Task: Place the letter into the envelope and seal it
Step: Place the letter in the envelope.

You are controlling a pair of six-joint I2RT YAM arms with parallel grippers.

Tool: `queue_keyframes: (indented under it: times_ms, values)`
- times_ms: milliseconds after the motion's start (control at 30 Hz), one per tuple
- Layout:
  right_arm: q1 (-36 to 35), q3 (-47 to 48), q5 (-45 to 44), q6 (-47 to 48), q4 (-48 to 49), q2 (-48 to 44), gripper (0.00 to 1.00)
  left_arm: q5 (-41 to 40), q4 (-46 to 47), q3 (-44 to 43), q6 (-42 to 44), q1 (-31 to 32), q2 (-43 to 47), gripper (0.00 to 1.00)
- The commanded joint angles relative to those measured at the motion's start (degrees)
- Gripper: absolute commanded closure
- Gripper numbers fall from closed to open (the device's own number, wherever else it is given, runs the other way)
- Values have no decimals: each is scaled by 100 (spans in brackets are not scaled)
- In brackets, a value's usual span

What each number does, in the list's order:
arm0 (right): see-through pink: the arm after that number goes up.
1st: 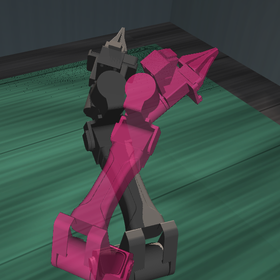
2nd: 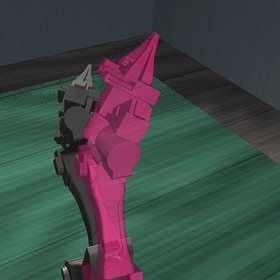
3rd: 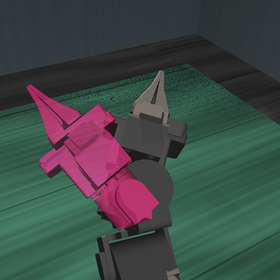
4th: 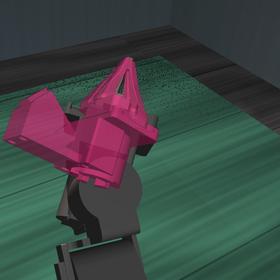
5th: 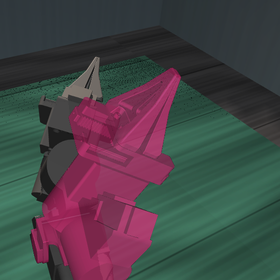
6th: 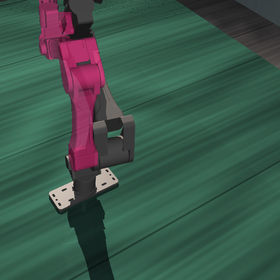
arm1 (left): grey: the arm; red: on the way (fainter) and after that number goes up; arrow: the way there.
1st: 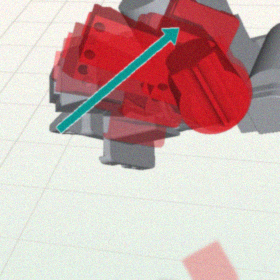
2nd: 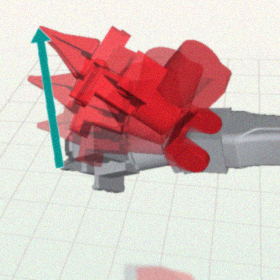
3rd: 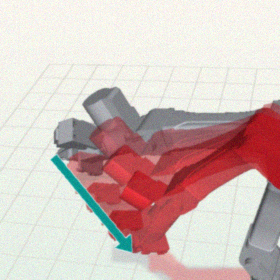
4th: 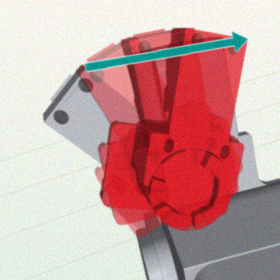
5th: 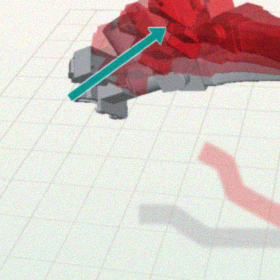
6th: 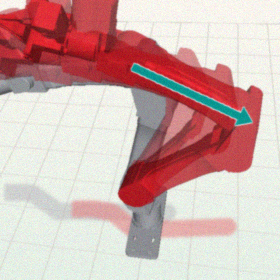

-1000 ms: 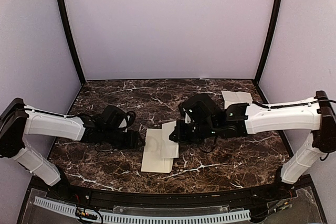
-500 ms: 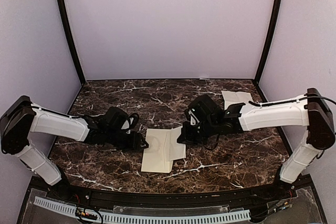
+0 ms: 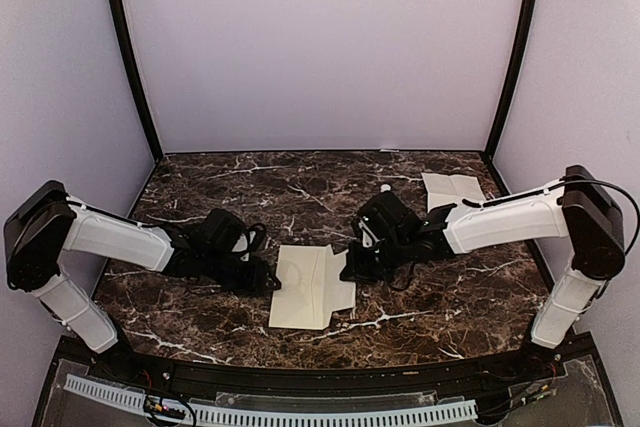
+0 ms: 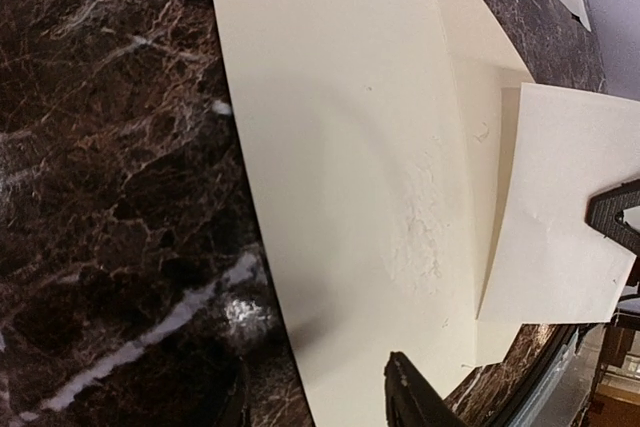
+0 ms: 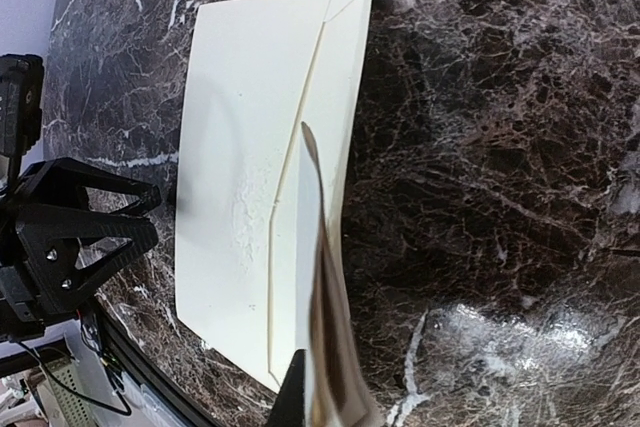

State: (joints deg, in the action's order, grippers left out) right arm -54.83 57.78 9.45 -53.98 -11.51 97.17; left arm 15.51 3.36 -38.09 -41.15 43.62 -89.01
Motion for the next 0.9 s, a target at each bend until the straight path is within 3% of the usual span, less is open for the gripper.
queue_keyframes:
  times_ms: [0,367,867]
  values:
    - [77,-335,80,-78,421,25,100,38,-5,261,-12,-20,15,56]
    - [97,-539,421,-254,1038,333,100,319,362,529,-228,-20,-56,67]
    - [86,-438,636,-381,1412,789,100,570,614,645,-349,-11,-207,75]
